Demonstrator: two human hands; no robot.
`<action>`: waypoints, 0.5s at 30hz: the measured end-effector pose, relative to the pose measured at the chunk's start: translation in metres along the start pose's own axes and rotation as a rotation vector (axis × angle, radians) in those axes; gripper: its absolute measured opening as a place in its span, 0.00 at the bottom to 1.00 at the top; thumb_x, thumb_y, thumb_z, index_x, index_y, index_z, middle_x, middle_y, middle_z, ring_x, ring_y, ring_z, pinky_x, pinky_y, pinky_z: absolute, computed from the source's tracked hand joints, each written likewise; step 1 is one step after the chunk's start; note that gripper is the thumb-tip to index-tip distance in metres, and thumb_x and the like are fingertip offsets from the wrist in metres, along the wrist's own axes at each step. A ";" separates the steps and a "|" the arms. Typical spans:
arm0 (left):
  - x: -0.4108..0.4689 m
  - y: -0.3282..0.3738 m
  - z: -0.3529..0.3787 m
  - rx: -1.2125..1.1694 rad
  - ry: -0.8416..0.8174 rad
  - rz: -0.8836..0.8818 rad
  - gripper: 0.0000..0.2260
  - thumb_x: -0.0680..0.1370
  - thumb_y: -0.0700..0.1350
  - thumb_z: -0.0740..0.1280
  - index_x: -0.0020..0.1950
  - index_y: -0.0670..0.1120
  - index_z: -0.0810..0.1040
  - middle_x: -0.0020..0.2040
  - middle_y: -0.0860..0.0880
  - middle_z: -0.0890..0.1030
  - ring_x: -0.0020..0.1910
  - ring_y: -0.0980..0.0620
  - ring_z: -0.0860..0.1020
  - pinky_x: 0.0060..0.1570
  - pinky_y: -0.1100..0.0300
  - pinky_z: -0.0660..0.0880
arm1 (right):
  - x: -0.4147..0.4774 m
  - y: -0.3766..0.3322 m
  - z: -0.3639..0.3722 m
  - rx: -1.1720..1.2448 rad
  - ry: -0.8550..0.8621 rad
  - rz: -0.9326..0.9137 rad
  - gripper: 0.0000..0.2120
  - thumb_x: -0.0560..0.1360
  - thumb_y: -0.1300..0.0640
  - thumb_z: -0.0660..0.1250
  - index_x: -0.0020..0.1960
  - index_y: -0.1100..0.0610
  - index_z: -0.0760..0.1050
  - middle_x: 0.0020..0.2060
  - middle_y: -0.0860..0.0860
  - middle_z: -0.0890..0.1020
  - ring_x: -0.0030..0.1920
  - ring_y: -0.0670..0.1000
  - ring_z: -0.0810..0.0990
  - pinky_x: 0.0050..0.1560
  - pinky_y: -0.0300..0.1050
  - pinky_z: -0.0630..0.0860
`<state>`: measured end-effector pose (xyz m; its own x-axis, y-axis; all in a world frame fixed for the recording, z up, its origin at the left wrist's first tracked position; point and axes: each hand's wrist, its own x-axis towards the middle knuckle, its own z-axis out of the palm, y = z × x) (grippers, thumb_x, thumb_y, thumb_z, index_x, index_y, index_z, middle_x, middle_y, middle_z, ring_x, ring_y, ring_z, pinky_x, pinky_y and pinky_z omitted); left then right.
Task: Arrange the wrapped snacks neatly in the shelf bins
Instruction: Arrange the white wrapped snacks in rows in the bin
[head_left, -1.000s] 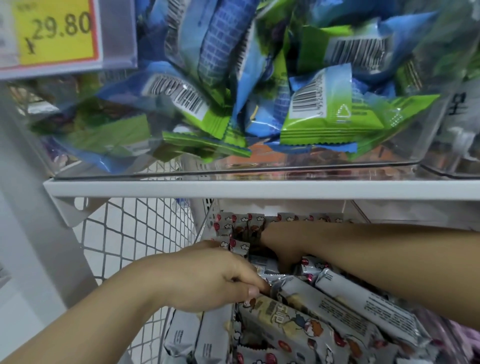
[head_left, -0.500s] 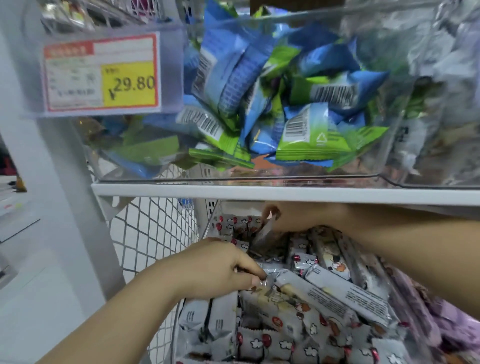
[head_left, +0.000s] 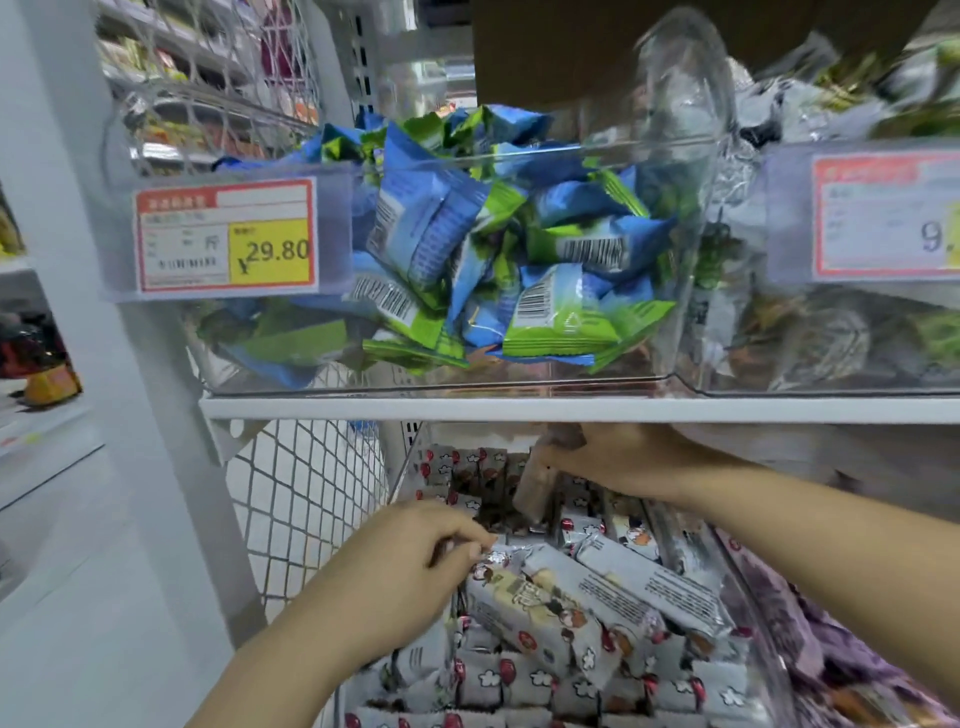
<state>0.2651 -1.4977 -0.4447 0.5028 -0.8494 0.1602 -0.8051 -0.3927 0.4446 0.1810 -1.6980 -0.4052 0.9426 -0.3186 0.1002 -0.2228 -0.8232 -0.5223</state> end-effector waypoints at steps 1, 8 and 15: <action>0.000 0.001 -0.001 -0.005 0.028 -0.009 0.10 0.79 0.51 0.60 0.57 0.61 0.76 0.51 0.66 0.74 0.50 0.67 0.72 0.51 0.71 0.68 | -0.001 0.001 0.002 0.019 0.048 0.006 0.14 0.76 0.46 0.60 0.32 0.46 0.70 0.29 0.42 0.76 0.33 0.39 0.74 0.36 0.35 0.69; 0.028 0.004 -0.003 0.062 0.186 -0.005 0.23 0.75 0.56 0.65 0.68 0.63 0.64 0.62 0.55 0.74 0.58 0.54 0.74 0.56 0.59 0.72 | -0.009 -0.012 0.005 0.246 0.134 0.103 0.20 0.74 0.38 0.57 0.37 0.53 0.75 0.31 0.48 0.80 0.34 0.48 0.79 0.41 0.44 0.73; 0.049 -0.006 0.001 -0.062 0.015 0.020 0.21 0.77 0.52 0.64 0.70 0.57 0.67 0.65 0.54 0.74 0.61 0.57 0.73 0.60 0.62 0.69 | -0.022 0.000 0.000 0.411 -0.121 -0.022 0.07 0.72 0.44 0.69 0.47 0.44 0.78 0.46 0.43 0.84 0.48 0.41 0.82 0.56 0.41 0.76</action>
<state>0.2945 -1.5372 -0.4403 0.4920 -0.8513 0.1820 -0.7938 -0.3529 0.4953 0.1601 -1.6905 -0.4074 0.9738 -0.2258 0.0280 -0.1076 -0.5656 -0.8176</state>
